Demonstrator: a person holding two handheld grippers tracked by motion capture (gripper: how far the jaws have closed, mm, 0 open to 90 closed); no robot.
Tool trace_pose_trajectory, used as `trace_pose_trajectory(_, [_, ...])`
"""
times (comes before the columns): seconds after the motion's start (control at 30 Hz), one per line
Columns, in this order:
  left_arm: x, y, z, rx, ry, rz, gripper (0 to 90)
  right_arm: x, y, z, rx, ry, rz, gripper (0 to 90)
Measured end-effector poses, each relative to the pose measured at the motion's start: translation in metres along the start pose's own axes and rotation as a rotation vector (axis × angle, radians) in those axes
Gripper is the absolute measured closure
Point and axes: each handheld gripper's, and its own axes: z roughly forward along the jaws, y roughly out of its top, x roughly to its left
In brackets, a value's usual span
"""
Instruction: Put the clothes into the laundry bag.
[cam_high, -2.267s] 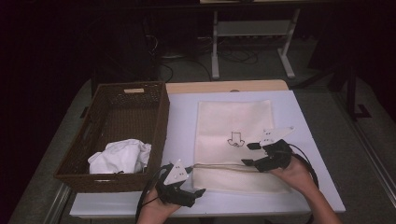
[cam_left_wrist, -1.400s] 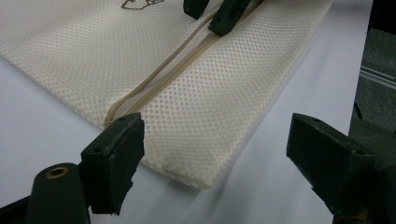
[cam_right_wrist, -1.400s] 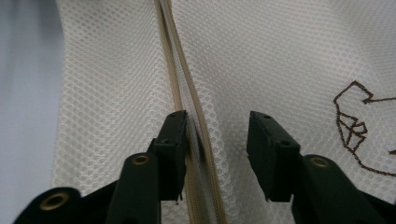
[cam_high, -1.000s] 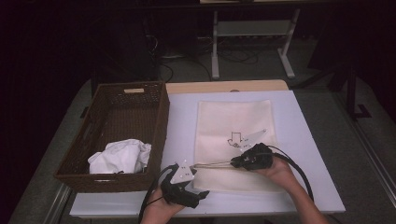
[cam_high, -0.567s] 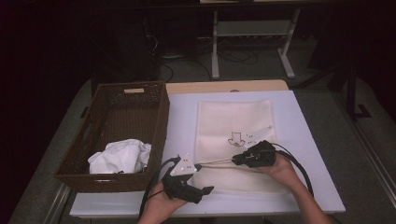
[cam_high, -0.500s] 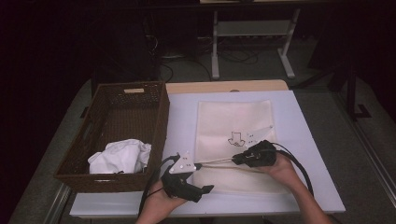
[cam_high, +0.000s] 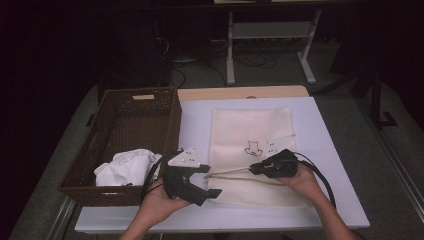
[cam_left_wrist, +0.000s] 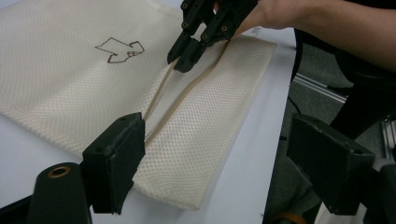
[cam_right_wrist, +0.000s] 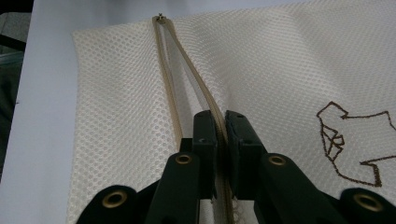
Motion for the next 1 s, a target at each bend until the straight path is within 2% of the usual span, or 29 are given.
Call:
trace_pose_trajectory(0.13, [0.007,0.003,-0.008,-0.009,-0.018,-0.022,18.1,0.000,0.000,-0.001,-0.005,-0.002,-0.001,82.4])
trace_pose_trajectory(0.2, [0.015,0.004,-0.015,-0.026,-0.052,-0.056,17.3,-0.001,0.000,-0.002,-0.009,-0.002,-0.001,82.4])
trace_pose_trajectory(0.4, [0.024,0.005,-0.026,-0.035,-0.079,-0.094,16.8,-0.001,0.000,-0.003,-0.013,-0.004,0.002,82.4])
trace_pose_trajectory(0.5, [0.029,0.006,-0.034,-0.054,-0.107,-0.128,16.8,-0.002,0.000,-0.003,-0.015,-0.007,0.003,82.4])
trace_pose_trajectory(0.6, [0.032,0.007,-0.043,-0.073,-0.113,-0.148,16.7,-0.002,0.000,-0.004,-0.018,-0.008,0.003,82.4])
trace_pose_trajectory(0.77, [0.034,0.007,-0.053,-0.073,-0.116,-0.162,16.9,-0.002,0.000,-0.004,-0.019,-0.015,0.001,82.3])
trace_pose_trajectory(1.0, [0.048,0.006,-0.075,-0.077,-0.138,-0.218,17.5,-0.003,0.000,-0.006,-0.026,-0.024,-0.001,82.3])
